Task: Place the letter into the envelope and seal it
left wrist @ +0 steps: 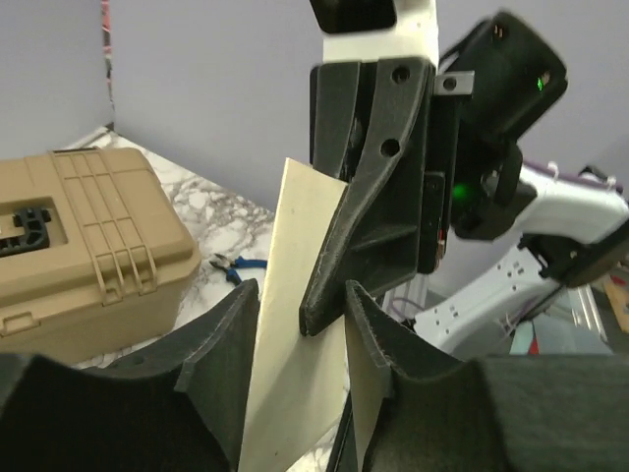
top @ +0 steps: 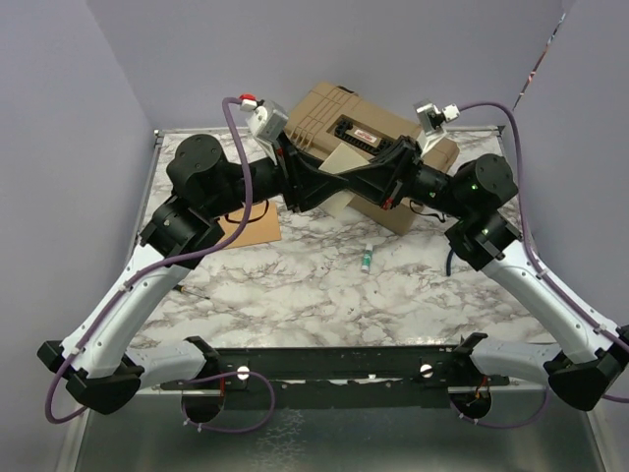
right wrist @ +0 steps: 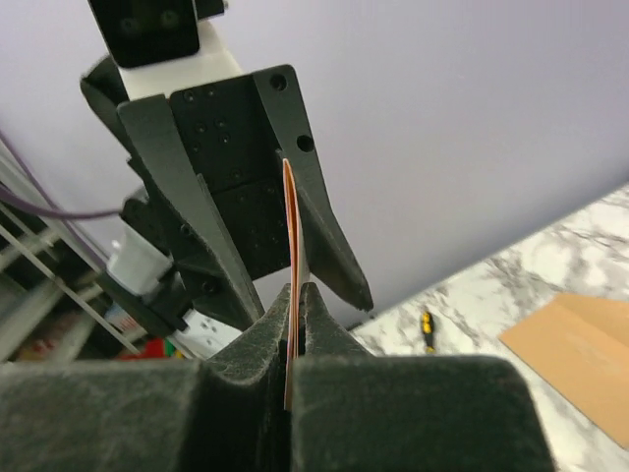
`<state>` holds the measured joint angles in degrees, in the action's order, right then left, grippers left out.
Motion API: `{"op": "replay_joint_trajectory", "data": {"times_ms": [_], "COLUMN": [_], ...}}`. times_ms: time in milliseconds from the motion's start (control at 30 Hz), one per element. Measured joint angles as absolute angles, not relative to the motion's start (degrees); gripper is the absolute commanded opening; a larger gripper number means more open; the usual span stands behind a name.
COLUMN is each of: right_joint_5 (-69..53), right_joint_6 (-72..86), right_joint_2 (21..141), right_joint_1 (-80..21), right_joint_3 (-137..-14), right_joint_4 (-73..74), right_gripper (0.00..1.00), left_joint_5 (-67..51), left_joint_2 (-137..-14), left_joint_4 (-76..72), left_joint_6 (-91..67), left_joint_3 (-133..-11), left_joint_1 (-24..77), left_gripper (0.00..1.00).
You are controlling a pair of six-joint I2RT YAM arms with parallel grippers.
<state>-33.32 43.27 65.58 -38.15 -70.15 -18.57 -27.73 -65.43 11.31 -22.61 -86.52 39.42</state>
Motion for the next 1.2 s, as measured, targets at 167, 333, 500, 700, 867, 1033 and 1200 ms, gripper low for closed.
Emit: {"op": "replay_joint_trajectory", "data": {"times_ms": [167, 333, 500, 700, 867, 1033, 1200], "right_joint_5": [-35.4, -36.3, -36.8, -40.9, -43.6, -43.5, -42.7], "right_joint_6": [39.9, 37.0, 35.7, 33.8, 32.3, 33.4, 37.4], "right_joint_2": [65.8, 65.8, 64.8, 64.2, 64.4, 64.2, 62.7], "right_joint_1": [-38.2, -38.2, -38.2, -38.2, -38.2, -38.2, -38.2], "right_joint_3": [-73.2, -75.9, -76.7, -77.8, -79.4, -78.1, -70.5], "right_joint_4": [-11.5, -7.6, -7.2, -6.0, -3.7, -6.0, -16.4], "right_gripper": [0.00, 0.00, 0.00, 0.00, 0.01, 0.43, 0.49], "left_joint_5": [-33.3, -36.6, -39.6, -42.6, -45.0, -45.6, -45.0], "left_joint_2": [-66.2, -66.0, -66.1, -66.1, -66.0, -65.4, -64.0], "left_joint_4": [16.2, 18.6, 22.3, 23.4, 23.4, 21.4, 12.1], "left_joint_6": [-18.8, -16.7, -15.3, -14.3, -13.8, -14.7, -21.9], "left_joint_3": [-87.8, -88.4, -88.4, -88.4, -88.4, -87.1, -81.6], "left_joint_1": [38.8, 38.3, 37.6, 37.5, 37.5, 37.5, 37.5], "left_gripper": [0.30, 0.41, 0.21, 0.00, 0.00, 0.00, 0.00]}}
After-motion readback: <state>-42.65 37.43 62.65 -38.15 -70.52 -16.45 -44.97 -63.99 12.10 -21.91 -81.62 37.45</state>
